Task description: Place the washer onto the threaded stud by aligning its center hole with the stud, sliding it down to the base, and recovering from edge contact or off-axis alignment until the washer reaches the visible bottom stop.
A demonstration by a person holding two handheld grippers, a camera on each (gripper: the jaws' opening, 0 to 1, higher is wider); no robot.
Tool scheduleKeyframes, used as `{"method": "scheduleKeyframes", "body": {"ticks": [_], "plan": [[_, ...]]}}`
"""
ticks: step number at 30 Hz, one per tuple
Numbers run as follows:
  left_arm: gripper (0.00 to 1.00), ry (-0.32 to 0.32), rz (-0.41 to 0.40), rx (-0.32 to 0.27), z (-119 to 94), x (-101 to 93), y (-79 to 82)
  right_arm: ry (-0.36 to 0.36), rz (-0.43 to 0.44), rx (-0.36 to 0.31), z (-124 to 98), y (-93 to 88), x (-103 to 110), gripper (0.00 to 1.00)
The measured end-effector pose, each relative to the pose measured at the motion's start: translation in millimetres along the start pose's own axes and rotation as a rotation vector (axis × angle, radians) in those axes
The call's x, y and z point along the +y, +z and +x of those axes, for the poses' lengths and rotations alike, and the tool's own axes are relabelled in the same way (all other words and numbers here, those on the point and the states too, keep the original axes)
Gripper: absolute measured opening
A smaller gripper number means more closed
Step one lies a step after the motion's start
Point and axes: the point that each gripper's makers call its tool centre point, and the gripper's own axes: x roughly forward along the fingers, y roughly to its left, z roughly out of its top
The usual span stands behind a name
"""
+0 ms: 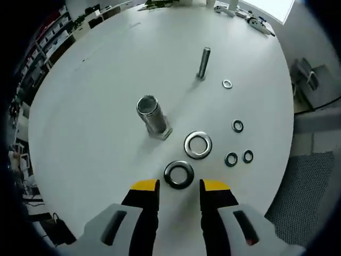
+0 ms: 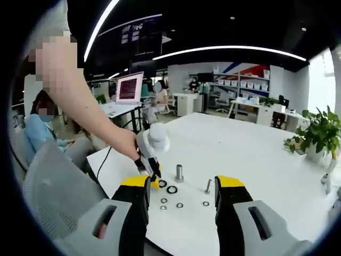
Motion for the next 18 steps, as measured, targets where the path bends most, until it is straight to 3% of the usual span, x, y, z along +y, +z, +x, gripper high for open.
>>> {"method": "scheduleKeyframes", "body": {"ticks": [6, 7, 8, 12, 18], "plan": [[0.29, -0.018, 0.078, 0.057, 6.1, -5.9, -0.9, -0.006, -0.004, 0.002, -0.4, 0.1, -0.7, 0.51], [0.29, -0.009, 0.129, 0.092, 5.1, -6.0, -5.4, -0.006, -0.005, 0.000, -0.2, 0.3, -0.8, 0.51], [0.28, 0.001, 0.169, 0.073, 6.4, -4.5, -0.5, -0.007, -0.006, 0.001, -0.1, 0.2, -0.9, 0.51], [0.26, -0.011, 0.126, 0.086, 7.2, -3.0, 0.3, -0.013, -0.002, -0.002, -0.5, 0.5, -2.5, 0.50], [0.25, -0.017, 0.162, 0.110, 8.3, -2.0, 1.5, -0.014, -0.001, 0.001, -0.2, 0.0, -2.7, 0.50]]}}
